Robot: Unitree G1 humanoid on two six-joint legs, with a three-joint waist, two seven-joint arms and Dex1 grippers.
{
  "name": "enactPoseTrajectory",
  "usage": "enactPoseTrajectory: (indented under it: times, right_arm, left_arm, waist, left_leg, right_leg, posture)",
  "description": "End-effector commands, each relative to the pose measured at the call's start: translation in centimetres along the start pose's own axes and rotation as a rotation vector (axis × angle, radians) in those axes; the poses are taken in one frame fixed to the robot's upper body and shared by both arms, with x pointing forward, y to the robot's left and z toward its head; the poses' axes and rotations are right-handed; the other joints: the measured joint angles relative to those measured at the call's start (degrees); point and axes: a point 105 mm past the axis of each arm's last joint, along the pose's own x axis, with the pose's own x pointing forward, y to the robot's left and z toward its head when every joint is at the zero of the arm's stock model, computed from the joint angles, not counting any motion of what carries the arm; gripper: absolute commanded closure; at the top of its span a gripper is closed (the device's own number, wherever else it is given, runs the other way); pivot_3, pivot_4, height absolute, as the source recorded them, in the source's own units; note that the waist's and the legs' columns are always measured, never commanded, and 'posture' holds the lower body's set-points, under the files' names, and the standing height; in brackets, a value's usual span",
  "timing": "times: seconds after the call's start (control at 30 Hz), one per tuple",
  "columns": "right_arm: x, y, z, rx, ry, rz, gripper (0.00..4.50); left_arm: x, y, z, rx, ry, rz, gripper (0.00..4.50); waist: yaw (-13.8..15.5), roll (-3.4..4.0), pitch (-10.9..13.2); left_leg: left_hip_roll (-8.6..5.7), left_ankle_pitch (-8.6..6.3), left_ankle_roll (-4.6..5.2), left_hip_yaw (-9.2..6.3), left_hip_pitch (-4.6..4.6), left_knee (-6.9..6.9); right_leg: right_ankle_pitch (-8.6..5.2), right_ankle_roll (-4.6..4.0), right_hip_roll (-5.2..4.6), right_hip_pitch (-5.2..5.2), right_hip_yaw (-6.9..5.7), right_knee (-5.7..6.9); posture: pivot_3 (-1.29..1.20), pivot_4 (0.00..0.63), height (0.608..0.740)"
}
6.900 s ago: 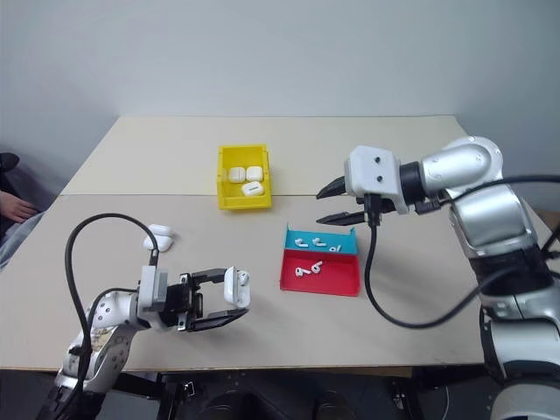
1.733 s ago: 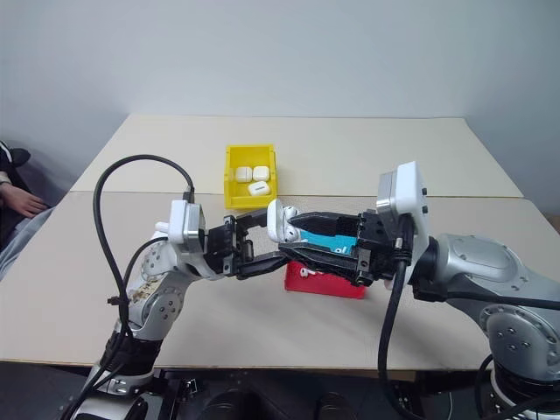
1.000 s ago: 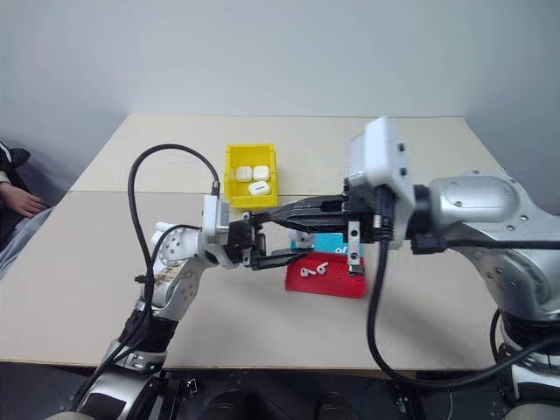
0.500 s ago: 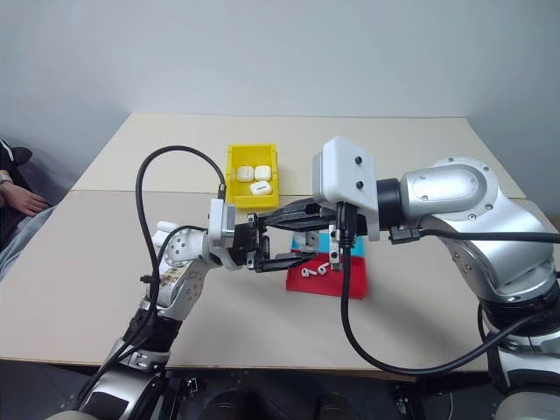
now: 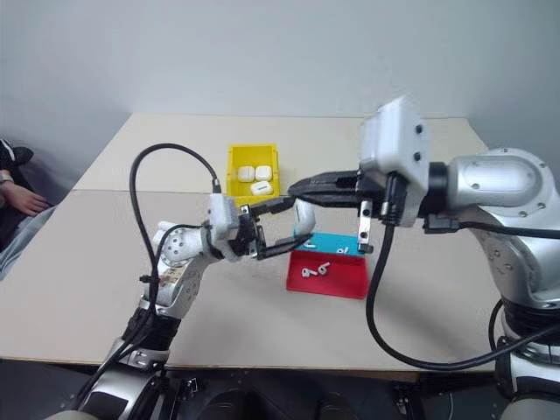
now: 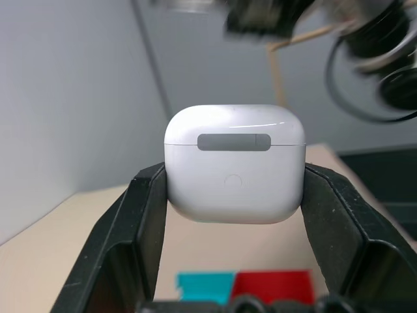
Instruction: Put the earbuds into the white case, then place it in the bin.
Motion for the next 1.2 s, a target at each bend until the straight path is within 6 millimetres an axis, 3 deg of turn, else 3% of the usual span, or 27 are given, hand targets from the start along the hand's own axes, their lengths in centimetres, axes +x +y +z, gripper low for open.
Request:
enactPoseTrajectory:
  times: [0.03,0.07,0.17,0.27,0.37,0.6,0.7,0.8,0.97,1.03,1.1,1.2]
  right_arm:
    - [-1.2,-0.8,-0.3,0.035,-0.01,-0.139,4.48]
    - [-1.4,-0.7,-0.8,0.06,-0.009,-0.168,4.48]
    - [-1.7,-0.3,-2.0,0.116,0.0,-0.22,4.48]
    - [-1.4,0.1,-3.2,0.166,0.024,-0.254,4.48]
    - [-1.2,0.3,-3.9,0.193,0.041,-0.274,4.48]
    - [-1.2,0.3,-5.1,0.243,0.087,-0.304,4.48]
    - [-1.4,0.5,-5.4,0.251,0.107,-0.309,4.5]
    - [-1.6,0.6,-5.7,0.259,0.122,-0.317,4.5]
    - [-1.9,0.6,-6.0,0.248,0.157,-0.32,4.5]
    - [-2.3,0.6,-6.1,0.238,0.17,-0.321,4.5]
    - [-3.0,0.6,-6.2,0.22,0.196,-0.31,4.5]
    - [-4.4,1.1,-6.3,0.152,0.223,-0.258,4.5]
  left_arm:
    - [1.1,5.4,-0.7,0.137,0.167,0.286,1.72]
    - [1.1,7.3,-1.0,0.151,0.201,0.394,1.72]
    - [0.9,10.5,-1.6,0.198,0.283,0.569,1.72]
    - [0.7,13.0,-2.9,0.235,0.39,0.723,1.72]
    - [0.4,14.1,-4.7,0.221,0.494,0.809,1.72]
    - [0.5,13.2,-7.7,0.182,0.592,0.79,1.72]
    - [0.6,12.8,-8.4,0.187,0.63,0.765,0.82]
    - [0.8,13.2,-7.6,0.2,0.59,0.801,0.03]
    - [1.6,13.1,-6.0,0.154,0.486,0.696,0.03]
    - [1.5,12.1,-4.8,0.072,0.405,0.587,0.03]
    - [0.5,9.9,-2.9,-0.08,0.321,0.374,0.03]
    - [-2.7,6.6,0.2,-0.125,0.254,0.14,0.03]
  waist:
    - [0.2,-0.03,0.0]
    - [0.24,-0.03,0.0]
    - [0.4,-0.07,0.02]
    - [-0.01,-0.08,0.03]
    - [0.0,-0.11,0.05]
    - [-0.4,-0.14,0.06]
    - [-0.42,-0.18,0.09]
    - [-0.43,-0.18,0.09]
    - [-0.48,-0.18,0.09]
    - [-0.64,-0.16,0.08]
    - [-1.11,-0.14,0.07]
    - [-1.93,-0.13,0.08]
  left_leg:
    - [0.0,0.0,0.0,0.02,-0.02,0.04]
    - [-0.02,-0.01,0.01,0.03,-0.03,0.04]
    - [-0.03,-0.02,0.04,-0.02,-0.14,0.02]
    - [-0.05,-0.05,0.08,-0.01,-0.2,0.03]
    - [-0.07,-0.05,0.08,0.07,-0.26,0.04]
    - [-0.07,-0.04,0.08,0.09,-0.32,0.04]
    - [-0.08,-0.04,0.07,0.1,-0.34,0.04]
    - [-0.08,-0.04,0.07,0.09,-0.35,0.04]
    - [-0.08,-0.04,0.07,0.09,-0.34,0.04]
    - [-0.07,-0.03,0.04,0.1,-0.34,0.03]
    - [-0.05,0.06,-0.09,0.12,-0.33,0.01]
    - [0.02,0.28,-0.47,0.14,-0.33,0.0]
  right_leg:
    - [0.01,0.0,0.0,0.02,-0.04,0.0]
    - [0.01,0.01,-0.02,0.01,-0.03,0.0]
    - [0.01,0.03,-0.02,-0.06,-0.06,-0.04]
    - [0.02,0.07,-0.04,-0.13,-0.01,-0.07]
    - [0.03,0.1,-0.05,-0.14,-0.06,-0.1]
    - [0.02,0.11,-0.05,-0.2,-0.07,-0.11]
    - [0.02,0.12,-0.05,-0.21,-0.09,-0.11]
    - [0.02,0.11,-0.06,-0.22,-0.09,-0.11]
    - [0.02,0.12,-0.06,-0.22,-0.08,-0.09]
    - [0.03,0.11,-0.06,-0.23,-0.08,-0.09]
    - [0.03,0.1,-0.06,-0.26,-0.02,-0.04]
    - [0.03,0.1,-0.03,-0.33,0.06,0.06]
  posture:
    - [0.0,0.15,0.74]
    - [0.0,0.15,0.74]
    - [0.0,0.15,0.74]
    - [0.0,0.15,0.74]
    - [0.0,0.15,0.74]
    - [0.0,0.15,0.74]
    - [0.0,0.15,0.74]
    - [0.0,0.15,0.74]
    - [0.0,0.15,0.74]
    - [0.0,0.15,0.74]
    - [0.0,0.15,0.74]
    - [0.0,0.15,0.74]
